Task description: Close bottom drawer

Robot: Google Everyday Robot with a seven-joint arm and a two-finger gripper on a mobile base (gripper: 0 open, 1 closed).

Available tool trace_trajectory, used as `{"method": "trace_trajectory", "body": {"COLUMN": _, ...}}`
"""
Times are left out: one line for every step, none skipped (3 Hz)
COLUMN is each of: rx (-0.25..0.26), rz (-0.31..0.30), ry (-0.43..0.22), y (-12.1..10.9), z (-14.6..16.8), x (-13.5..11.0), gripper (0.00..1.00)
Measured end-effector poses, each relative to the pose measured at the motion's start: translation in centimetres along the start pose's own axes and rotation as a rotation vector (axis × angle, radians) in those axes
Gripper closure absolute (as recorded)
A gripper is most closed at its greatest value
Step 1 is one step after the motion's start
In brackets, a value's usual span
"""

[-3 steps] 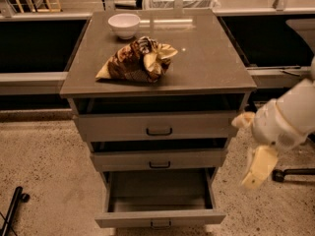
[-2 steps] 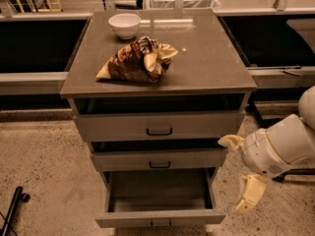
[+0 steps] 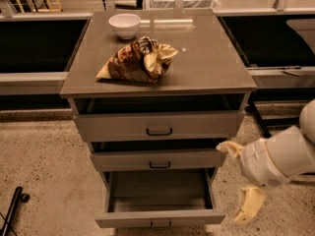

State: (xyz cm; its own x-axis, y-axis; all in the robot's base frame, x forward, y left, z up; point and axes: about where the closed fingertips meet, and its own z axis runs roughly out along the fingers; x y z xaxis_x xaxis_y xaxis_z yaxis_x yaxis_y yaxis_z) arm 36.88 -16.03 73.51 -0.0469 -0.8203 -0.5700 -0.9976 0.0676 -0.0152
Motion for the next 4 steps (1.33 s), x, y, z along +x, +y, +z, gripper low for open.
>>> {"method": "trace_trajectory", "body": {"rx": 0.107, "rz": -0.005, "ry": -0.076, "y": 3.1, "z": 5.1, "x": 3.2, "gripper": 0.00}}
{"method": "trace_trajectory", "body": {"rx": 0.250, "rz": -0.046, "ry": -0.168, "y": 2.0, "z": 3.1, "x": 4.3, "gripper": 0.00}}
{"method": "trace_trajectory", "body": {"rx": 0.241, "rz": -0.117, "ry": -0.166, "y": 2.6, "z": 2.7, "x": 5.3, "gripper": 0.00}}
{"method": "trace_trajectory", "body": {"rx": 0.090, "rz": -0.036, "ry": -0.206, "y": 3.6, "z": 13.0, "x": 7.0, "gripper": 0.00}}
